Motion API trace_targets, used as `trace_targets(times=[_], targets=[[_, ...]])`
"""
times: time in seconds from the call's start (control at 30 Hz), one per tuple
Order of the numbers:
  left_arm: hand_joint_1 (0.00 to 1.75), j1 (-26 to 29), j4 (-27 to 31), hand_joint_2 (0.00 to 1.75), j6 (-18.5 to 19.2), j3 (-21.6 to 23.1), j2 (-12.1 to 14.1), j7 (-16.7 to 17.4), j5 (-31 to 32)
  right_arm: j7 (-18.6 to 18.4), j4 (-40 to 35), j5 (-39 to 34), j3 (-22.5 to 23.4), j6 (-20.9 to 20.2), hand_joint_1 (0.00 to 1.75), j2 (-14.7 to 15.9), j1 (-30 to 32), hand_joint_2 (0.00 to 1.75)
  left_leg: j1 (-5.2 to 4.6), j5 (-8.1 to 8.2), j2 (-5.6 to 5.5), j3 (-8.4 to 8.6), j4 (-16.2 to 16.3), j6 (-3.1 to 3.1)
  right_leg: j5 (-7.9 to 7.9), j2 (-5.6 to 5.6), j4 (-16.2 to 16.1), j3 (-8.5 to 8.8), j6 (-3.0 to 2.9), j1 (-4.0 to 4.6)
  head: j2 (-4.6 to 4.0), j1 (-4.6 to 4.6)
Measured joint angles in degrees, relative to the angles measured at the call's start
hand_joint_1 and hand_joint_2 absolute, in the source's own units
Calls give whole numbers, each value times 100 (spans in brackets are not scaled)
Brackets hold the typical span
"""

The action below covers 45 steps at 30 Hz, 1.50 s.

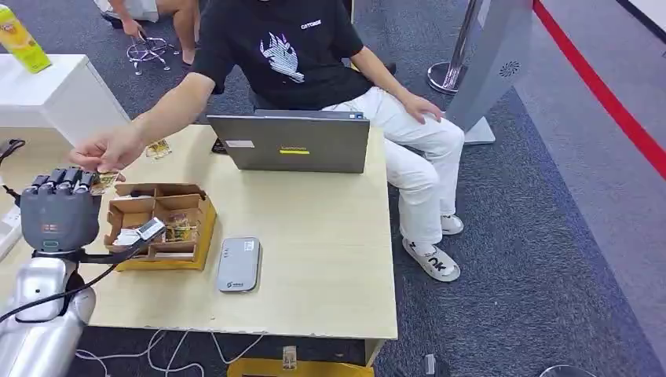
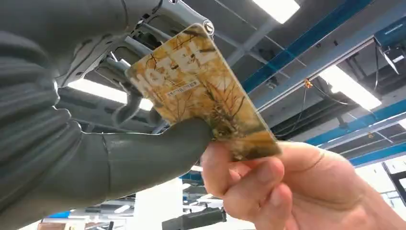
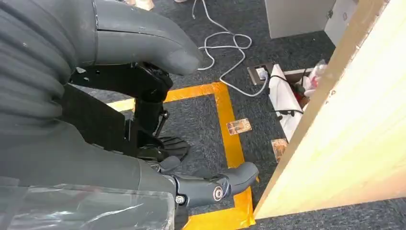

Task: Pass the card to the sensor for recognition and then transmit it.

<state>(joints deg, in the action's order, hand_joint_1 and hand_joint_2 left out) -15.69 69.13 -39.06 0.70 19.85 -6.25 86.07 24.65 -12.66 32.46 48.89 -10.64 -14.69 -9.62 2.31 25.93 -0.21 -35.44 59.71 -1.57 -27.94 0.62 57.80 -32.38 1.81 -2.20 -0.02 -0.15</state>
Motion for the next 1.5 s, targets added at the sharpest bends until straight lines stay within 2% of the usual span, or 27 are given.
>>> trace_targets(times=[0.37,0.47,0.53,0.67,0.83,1.13,1.5], targets=[[175,-2,0,175,4,0,-61,0,24,7,0,-17,0,-28,0,0,3,175,0,0,0,0,0,0,0,1,0,-2,0,0,0,0],[175,43,2,175,20,56,-114,-131,277,15,0,-33,0,-39,0,0,3,175,-1,0,0,0,0,0,0,1,0,-2,0,-1,0,0],[175,129,2,175,20,289,-133,-67,359,18,0,-57,0,-50,0,0,4,175,-1,0,0,0,1,0,0,1,-1,-3,0,-1,0,0],[175,255,2,175,-4,1205,-201,411,380,31,2,-122,-2,-55,0,0,4,175,-3,0,-1,-1,2,0,1,0,-2,0,1,-3,0,0],[175,345,-2,175,26,1919,-442,330,393,35,2,-138,-2,-55,0,0,4,175,-3,0,0,-1,2,1,2,0,-2,-1,2,-2,0,2],[175,352,-39,175,33,2275,-599,315,391,35,2,-140,-4,-55,0,0,6,175,-1,0,0,-1,0,0,2,1,-1,-2,1,-1,0,0],[175,344,-101,175,120,2308,-654,273,389,35,2,-162,-4,-55,0,0,6,175,-1,0,0,-1,1,0,2,1,-1,-2,1,-1,0,0]])
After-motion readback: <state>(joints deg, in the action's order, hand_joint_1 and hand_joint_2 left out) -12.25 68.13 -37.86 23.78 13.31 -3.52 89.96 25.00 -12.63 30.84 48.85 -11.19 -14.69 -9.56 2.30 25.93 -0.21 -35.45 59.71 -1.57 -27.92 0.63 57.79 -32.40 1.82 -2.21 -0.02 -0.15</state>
